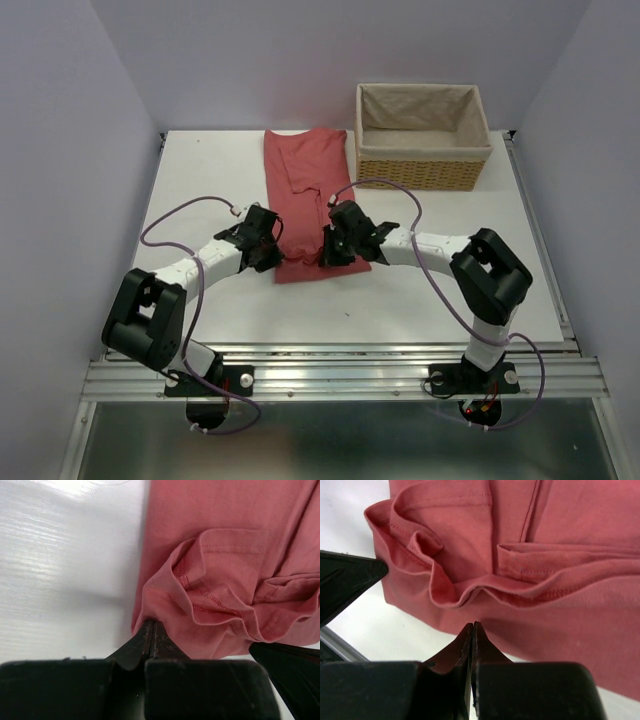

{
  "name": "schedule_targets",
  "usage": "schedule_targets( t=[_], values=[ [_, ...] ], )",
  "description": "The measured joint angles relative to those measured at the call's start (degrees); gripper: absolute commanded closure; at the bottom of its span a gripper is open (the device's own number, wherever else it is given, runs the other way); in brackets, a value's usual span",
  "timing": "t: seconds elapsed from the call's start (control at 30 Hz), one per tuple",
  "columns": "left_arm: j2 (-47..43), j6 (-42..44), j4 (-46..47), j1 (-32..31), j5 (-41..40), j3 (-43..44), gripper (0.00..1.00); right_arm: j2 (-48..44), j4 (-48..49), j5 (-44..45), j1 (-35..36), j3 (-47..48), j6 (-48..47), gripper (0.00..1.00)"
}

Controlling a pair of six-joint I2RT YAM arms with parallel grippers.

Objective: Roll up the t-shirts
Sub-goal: Roll the T-shirt to the center of the board.

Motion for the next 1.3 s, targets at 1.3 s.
schedule_targets(
  t=[1.3],
  values=[
    [5.95,3.69,4.92,0.13,4.63,4.57,1.0,-1.62,-2.47,6.99,-9.35,2.67,-1.05,0.98]
  ],
)
